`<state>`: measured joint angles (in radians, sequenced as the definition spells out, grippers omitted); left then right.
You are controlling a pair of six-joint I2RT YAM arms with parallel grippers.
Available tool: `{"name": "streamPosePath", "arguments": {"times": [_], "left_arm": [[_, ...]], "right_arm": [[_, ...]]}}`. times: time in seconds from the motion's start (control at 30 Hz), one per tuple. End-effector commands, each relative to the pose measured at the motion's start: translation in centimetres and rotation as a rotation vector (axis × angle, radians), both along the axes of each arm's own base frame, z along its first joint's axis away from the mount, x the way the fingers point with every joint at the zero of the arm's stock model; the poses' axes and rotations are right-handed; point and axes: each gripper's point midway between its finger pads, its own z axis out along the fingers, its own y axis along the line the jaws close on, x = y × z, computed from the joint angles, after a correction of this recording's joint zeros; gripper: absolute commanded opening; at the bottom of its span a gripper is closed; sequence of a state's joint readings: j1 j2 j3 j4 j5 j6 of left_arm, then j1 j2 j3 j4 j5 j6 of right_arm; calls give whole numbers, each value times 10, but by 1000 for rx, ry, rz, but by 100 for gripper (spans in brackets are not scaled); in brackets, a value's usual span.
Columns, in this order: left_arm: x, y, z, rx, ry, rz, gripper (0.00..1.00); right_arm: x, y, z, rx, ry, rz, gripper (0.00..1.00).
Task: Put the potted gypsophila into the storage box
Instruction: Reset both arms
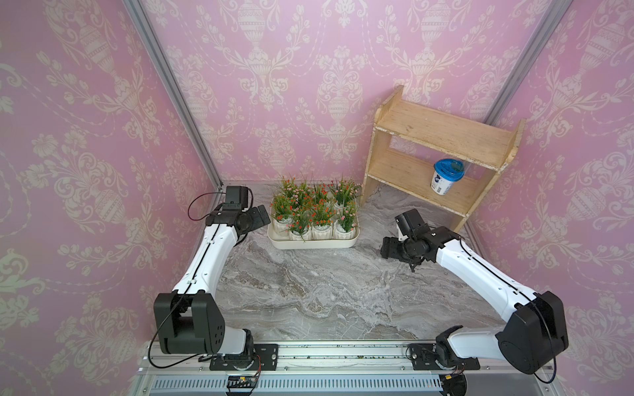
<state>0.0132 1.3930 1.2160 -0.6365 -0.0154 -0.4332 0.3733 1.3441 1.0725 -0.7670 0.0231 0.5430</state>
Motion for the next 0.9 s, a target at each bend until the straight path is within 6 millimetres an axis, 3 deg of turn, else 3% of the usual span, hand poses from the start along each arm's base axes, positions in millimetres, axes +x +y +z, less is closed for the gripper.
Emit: {"name": "streamPosePath", "arguments": {"times": [0.0,0.2,0.37,0.47,0.53,0.73,0.87], "left_arm": [[1,11,13,49,-96,18,99],[-5,14,18,74,-201,18,99],[-6,12,9,104,-265,-28,99],[-2,10,-1,178,-323,-104,99],[-6,24,-15,269,-368,-72,99],[-17,28,-30,422,-695,-63,99],[-9,26,-62,410,-617,-95,99]], "right_arm": [[11,-19,22,-47,-62,-32,100],[35,-57,43,-181,-206,-122,100],[55,-95,51,-346,-360,-185,100],[62,-117,47,-351,-399,-265,99],[65,-131,44,-353,-426,-317,100],[71,-159,33,-407,-553,-380,99],[69,-167,20,-415,-617,-395,100]]}}
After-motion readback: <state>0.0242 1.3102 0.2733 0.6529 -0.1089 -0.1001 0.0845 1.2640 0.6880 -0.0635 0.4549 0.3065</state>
